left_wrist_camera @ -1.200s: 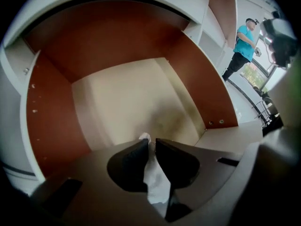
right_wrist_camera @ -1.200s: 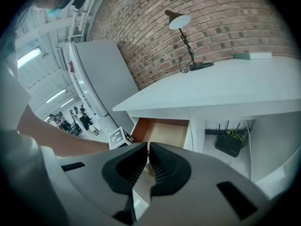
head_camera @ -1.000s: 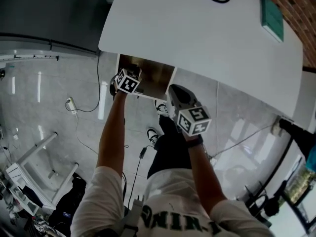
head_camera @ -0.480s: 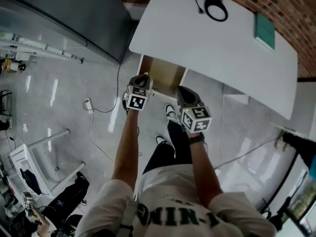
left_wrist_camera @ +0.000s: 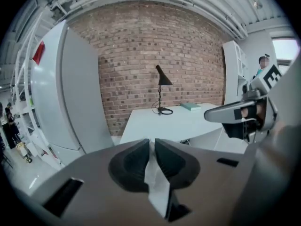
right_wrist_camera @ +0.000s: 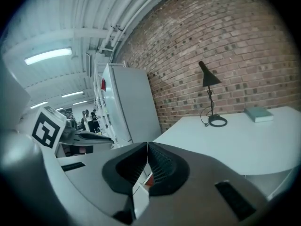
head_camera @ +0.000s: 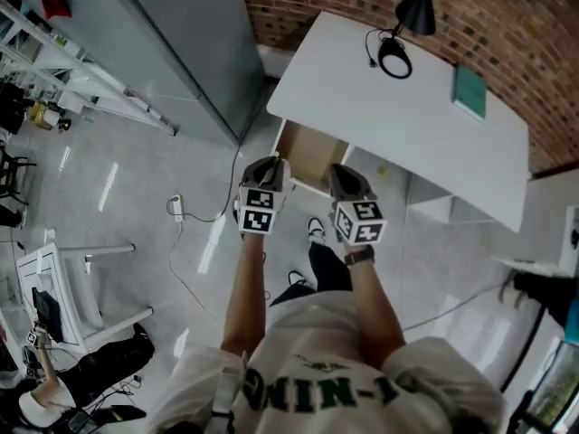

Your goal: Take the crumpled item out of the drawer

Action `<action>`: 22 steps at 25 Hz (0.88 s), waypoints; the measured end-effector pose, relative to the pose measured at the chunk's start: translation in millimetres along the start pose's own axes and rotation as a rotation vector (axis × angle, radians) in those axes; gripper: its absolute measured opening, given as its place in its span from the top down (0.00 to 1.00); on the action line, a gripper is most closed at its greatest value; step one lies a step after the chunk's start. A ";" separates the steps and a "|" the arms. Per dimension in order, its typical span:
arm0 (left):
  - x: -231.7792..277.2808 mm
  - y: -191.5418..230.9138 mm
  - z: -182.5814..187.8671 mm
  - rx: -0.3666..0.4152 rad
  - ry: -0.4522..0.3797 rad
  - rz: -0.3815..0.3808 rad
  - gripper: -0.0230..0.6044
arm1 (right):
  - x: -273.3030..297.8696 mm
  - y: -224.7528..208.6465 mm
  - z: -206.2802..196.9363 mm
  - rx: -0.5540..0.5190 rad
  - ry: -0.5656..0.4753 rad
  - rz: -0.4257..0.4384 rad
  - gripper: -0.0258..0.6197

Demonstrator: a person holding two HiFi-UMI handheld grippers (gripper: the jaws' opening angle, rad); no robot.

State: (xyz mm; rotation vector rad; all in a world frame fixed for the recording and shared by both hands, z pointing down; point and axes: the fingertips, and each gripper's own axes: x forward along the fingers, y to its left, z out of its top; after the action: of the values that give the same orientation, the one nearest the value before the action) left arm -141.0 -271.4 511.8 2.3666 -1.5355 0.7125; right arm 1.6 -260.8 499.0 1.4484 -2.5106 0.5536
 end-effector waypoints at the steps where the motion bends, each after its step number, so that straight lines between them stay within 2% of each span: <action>1: -11.2 -2.9 6.9 -0.010 -0.023 0.009 0.90 | -4.7 1.2 8.1 -0.010 -0.016 -0.006 0.95; 7: -78.6 -11.4 50.0 -0.022 -0.212 0.129 0.90 | -38.0 16.8 56.1 -0.131 -0.104 -0.016 0.95; 12: -124.7 -14.6 72.2 -0.039 -0.323 0.202 0.90 | -65.4 35.6 85.0 -0.209 -0.174 -0.006 0.95; 16: -147.4 -22.5 84.2 -0.040 -0.375 0.216 0.90 | -90.3 49.0 100.0 -0.220 -0.242 0.006 0.95; 22: -166.5 -43.6 83.2 -0.051 -0.413 0.224 0.90 | -115.1 49.3 93.2 -0.229 -0.246 -0.009 0.95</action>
State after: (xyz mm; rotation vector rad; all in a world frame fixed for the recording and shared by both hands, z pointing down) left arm -134.3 -158.0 358.1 2.4343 -1.9785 0.2228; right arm 19.1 -185.4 363.3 1.5180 -2.6422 0.0837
